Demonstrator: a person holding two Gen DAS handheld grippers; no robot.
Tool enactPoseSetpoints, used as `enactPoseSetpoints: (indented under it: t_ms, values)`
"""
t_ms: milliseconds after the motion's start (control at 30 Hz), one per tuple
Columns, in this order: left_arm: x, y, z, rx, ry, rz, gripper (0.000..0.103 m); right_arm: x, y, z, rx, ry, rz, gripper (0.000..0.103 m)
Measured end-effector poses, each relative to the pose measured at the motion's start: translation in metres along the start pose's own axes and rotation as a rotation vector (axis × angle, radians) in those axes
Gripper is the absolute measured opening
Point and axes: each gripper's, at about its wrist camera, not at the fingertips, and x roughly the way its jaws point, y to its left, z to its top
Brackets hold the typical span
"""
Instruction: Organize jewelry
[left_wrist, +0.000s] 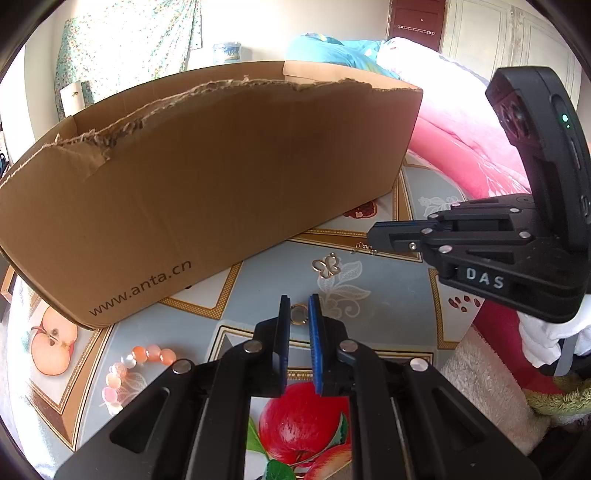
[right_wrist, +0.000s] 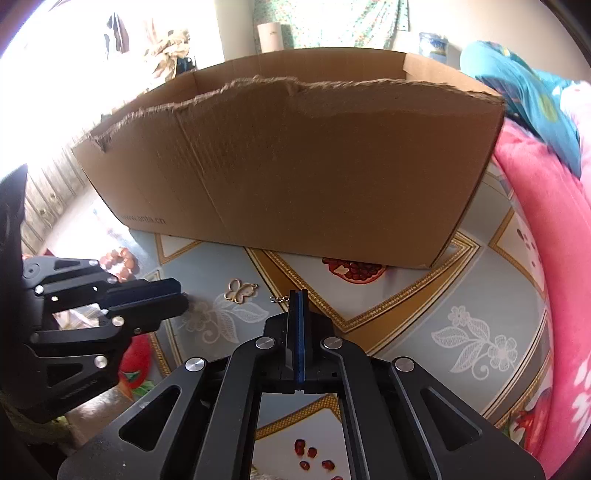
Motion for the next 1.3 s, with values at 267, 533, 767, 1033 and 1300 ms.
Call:
enactPoseSetpoints:
  t_ms: [267,533,767,1033,1300]
  values:
    - [-0.004,-0.003,0.002,0.01,-0.015,-0.002,0.009,-0.024,-0.013,-0.001,0.046,-0.045,0.023,0.0]
    - [-0.008,-0.004,0.0,0.013,-0.016,0.003,0.009,-0.013,-0.008,-0.001,-0.008,-0.003,0.011,0.018]
    - [-0.005,-0.003,0.0,0.005,-0.014,0.001,0.009,0.004,0.004,-0.001,-0.094,0.013,-0.061,0.002]
    - [-0.002,-0.002,0.0,0.0,-0.017,-0.005,0.009,0.0,-0.004,0.001,-0.018,0.009,-0.01,0.0]
    - [-0.008,-0.004,-0.001,0.002,-0.033,-0.003,0.009,-0.021,-0.004,0.001,0.008,-0.028,0.0,0.0]
